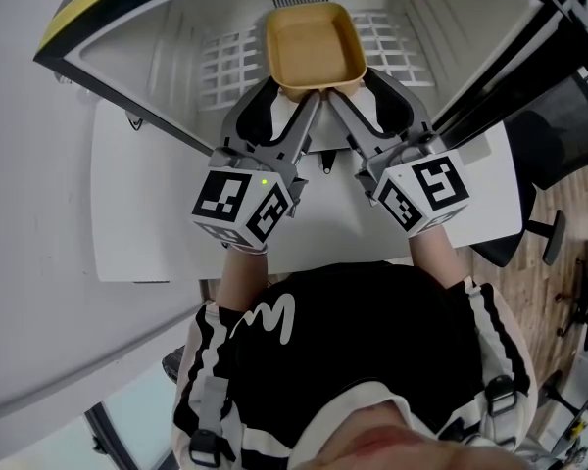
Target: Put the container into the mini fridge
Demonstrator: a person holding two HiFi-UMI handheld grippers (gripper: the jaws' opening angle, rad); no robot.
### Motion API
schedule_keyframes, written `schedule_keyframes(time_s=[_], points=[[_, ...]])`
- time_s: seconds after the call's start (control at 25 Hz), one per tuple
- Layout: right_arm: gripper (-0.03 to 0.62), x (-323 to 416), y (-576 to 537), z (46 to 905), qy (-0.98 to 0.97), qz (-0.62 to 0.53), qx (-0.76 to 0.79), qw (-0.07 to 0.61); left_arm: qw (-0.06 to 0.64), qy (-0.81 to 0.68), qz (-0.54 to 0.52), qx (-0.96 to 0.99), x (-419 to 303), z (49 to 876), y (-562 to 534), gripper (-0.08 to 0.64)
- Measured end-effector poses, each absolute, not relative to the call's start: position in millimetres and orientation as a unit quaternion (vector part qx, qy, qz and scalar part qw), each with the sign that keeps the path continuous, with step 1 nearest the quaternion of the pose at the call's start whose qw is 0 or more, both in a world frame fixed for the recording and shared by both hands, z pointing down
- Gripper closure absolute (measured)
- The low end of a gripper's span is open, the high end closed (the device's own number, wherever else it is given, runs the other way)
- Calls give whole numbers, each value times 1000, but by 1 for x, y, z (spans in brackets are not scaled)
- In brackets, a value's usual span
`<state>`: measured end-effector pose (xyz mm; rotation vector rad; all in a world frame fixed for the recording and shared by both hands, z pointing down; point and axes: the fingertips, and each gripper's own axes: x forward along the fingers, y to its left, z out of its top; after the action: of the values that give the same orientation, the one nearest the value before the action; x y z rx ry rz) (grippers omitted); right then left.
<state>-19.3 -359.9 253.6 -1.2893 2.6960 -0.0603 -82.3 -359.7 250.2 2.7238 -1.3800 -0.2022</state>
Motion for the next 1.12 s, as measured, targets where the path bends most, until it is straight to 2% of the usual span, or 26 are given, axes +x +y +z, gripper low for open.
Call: schedule_keyframes(time_s=[1.12], points=[[362,-19,-376,256,894,-39,-440,73,55,-459,-60,885,-83,252,-375,325]])
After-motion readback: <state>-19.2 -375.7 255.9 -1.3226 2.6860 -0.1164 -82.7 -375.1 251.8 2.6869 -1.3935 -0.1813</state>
